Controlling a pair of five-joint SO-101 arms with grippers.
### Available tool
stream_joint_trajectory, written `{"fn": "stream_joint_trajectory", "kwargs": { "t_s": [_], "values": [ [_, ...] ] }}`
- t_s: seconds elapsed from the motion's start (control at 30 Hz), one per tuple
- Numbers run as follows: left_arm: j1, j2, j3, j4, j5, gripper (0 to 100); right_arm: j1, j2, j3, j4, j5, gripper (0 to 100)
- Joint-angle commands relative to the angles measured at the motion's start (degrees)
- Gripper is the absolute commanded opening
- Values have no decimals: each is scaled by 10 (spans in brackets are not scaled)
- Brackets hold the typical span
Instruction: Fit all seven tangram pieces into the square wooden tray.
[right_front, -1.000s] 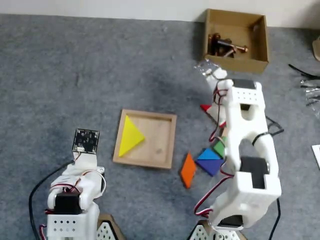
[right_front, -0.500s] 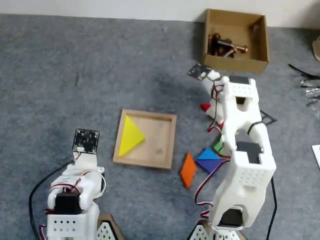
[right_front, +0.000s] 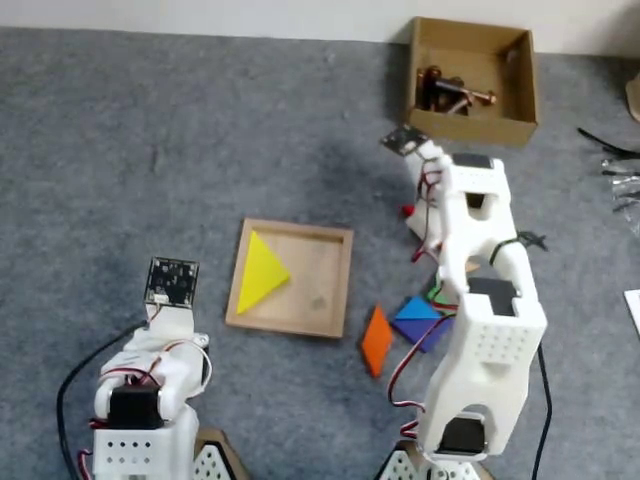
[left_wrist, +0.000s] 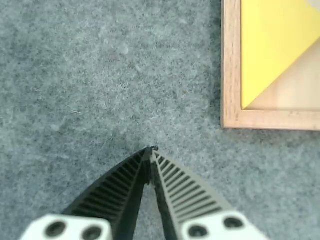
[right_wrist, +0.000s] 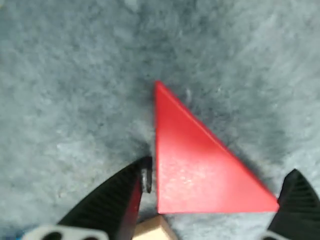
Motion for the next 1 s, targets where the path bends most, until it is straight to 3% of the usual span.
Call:
{"fn": "stream_joint_trajectory", "kwargs": {
  "t_s": [0.0, 0.3, 0.53, 0.67, 0.8, 0.97],
  "values": [
    [7, -6, 10, 2, 1, 5, -29, -4, -29, 7, -39, 375],
    [7, -6, 10, 2, 1, 5, -54, -3, -28, 7, -73, 307],
    [7, -6, 10, 2, 1, 5, -60, -3, -27, 7, -73, 305],
    [7, -6, 10, 2, 1, 5, -75, -3, -29, 58, -76, 304],
    [7, -6, 10, 2, 1, 5, -80, -3, -30, 80, -134, 303],
    [7, -6, 10, 2, 1, 5, -90, -3, -27, 80, -143, 303]
  ]
}}
